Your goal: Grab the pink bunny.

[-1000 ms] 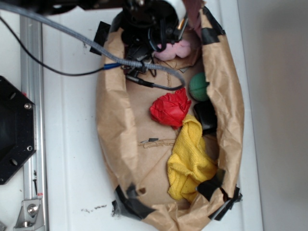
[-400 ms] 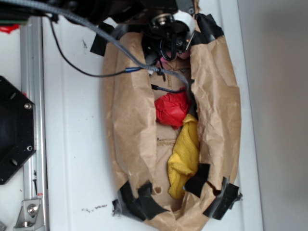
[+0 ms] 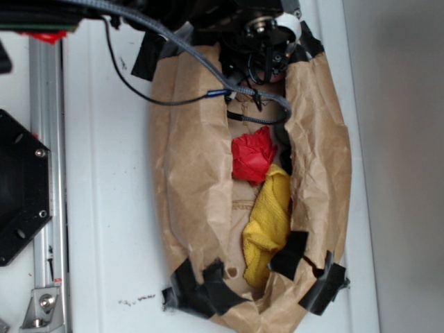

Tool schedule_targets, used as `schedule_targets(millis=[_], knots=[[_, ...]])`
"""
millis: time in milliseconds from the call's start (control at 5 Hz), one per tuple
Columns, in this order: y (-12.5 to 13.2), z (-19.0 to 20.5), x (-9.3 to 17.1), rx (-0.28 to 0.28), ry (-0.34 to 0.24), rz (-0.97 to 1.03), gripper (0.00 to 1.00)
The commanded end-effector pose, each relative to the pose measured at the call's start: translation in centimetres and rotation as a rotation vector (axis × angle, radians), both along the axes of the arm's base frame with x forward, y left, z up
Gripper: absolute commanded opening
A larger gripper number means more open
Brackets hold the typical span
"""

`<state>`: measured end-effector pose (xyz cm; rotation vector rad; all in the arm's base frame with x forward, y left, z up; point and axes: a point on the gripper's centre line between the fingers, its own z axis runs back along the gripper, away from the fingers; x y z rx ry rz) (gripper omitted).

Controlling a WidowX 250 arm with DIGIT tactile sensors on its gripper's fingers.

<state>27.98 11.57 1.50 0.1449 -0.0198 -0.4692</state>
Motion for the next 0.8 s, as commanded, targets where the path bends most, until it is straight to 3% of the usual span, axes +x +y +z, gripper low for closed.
schedule_targets(millis=[0, 200, 400, 600], knots=[[-2.8, 7.0, -0.6, 0.128, -0.092, 0.233, 0.0], [-6.3, 12.3, -1.5, -0.01, -0.034, 0.409, 0.0], [-8.7, 14.7, -1.0, -0.062, 0.062, 0.642, 0.0], [-8.6, 14.9, -0.9, -0.089, 0.135, 0.786, 0.0]])
